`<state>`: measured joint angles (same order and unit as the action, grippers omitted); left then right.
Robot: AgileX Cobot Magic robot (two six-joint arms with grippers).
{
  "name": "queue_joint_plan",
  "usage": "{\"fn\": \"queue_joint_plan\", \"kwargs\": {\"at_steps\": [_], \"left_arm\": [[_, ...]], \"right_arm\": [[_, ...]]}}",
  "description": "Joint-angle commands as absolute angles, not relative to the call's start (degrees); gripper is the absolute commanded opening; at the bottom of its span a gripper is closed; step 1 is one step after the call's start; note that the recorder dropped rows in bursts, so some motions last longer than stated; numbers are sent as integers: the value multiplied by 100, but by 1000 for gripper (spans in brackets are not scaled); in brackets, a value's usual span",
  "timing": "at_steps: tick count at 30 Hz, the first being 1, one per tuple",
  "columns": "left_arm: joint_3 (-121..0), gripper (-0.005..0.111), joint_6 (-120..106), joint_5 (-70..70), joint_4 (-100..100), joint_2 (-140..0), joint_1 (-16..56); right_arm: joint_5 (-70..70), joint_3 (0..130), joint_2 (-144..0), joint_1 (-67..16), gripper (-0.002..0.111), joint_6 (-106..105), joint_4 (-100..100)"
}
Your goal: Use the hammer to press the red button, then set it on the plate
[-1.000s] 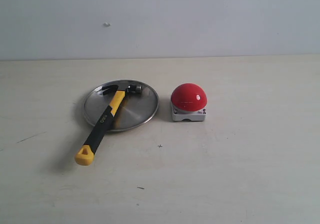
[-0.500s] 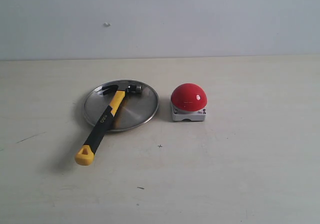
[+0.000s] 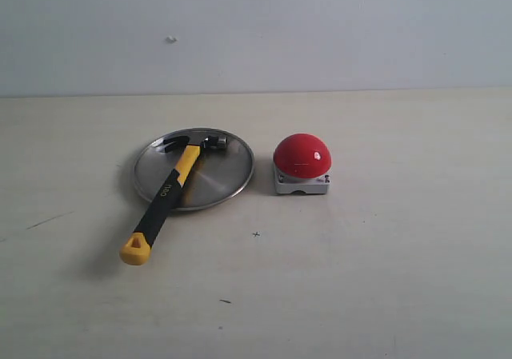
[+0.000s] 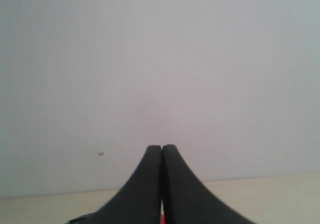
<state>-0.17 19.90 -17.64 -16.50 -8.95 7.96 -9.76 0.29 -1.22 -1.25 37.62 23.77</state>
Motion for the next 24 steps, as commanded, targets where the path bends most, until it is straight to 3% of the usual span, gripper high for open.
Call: {"fn": "queue_joint_plan", "kwargs": {"at_steps": [1,24], "left_arm": [[0,0,1935,-1248,-1531,-101,793],[0,0,2080,1267,-1911,0,781]], "right_arm": [[-960,0,-89,-133,0,3764,2406],[-947,0,-89,-133,0,3764,2405]]}}
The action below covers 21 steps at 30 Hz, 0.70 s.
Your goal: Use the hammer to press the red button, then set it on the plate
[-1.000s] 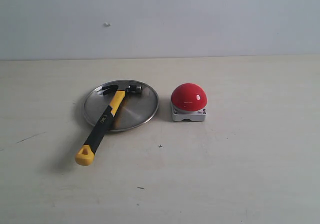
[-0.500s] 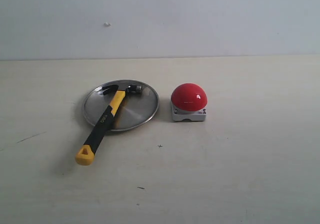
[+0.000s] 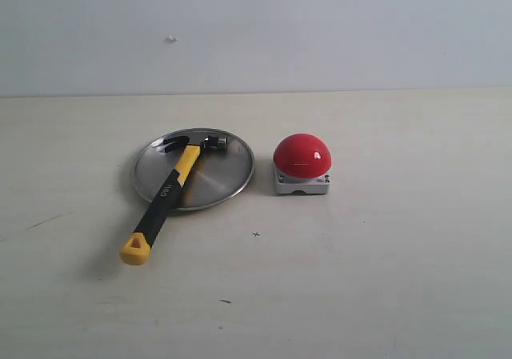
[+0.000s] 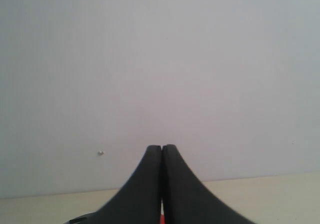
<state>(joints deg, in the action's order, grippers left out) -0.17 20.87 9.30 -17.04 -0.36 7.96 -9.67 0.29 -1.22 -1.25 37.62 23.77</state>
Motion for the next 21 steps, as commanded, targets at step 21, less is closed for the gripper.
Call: {"fn": "queue_joint_plan", "kwargs": {"at_steps": [21], "left_arm": [[0,0,2080,1316,-1911,0,781]], "right_arm": [[-937,0,-89,-133,0,3584,2455]]}}
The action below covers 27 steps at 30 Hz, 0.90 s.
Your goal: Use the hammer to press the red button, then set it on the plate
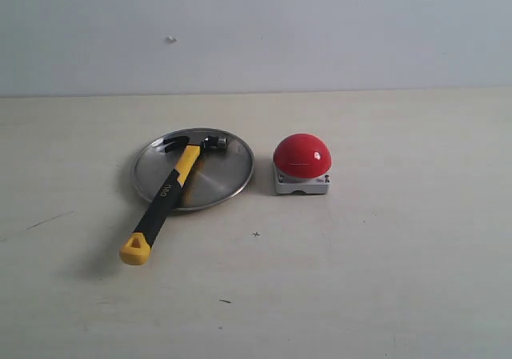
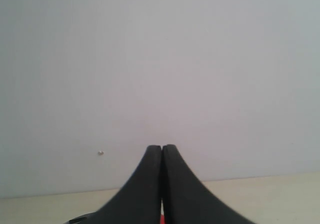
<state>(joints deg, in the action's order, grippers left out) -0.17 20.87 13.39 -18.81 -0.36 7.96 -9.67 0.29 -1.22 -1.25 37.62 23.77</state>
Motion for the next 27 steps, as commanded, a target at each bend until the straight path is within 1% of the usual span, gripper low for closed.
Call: {"fn": "queue_joint_plan", "kwargs": {"at_steps": [1,8,11,14,16,27], "left_arm": [[0,0,2080,1316,-1911,0,781],[0,0,2080,1316,-1911,0,781],[0,0,2080,1316,-1911,0,781],[0,0,2080,1316,-1911,0,781],[0,0,2080,1324,-1911,0,781],[0,0,2080,1319,-1911,0,781]], "right_arm": [[-937,0,-89,-133,0,3507,2455],[-817,0,-89,-133,0,2886,2455],[-192,0,-76,-133,0,2675,2455],[996,0,0,-133,0,2550,2455],[1490,0,0,-120,0,2550,2455],[1740,0,0,-120,0,2650,2432]]}}
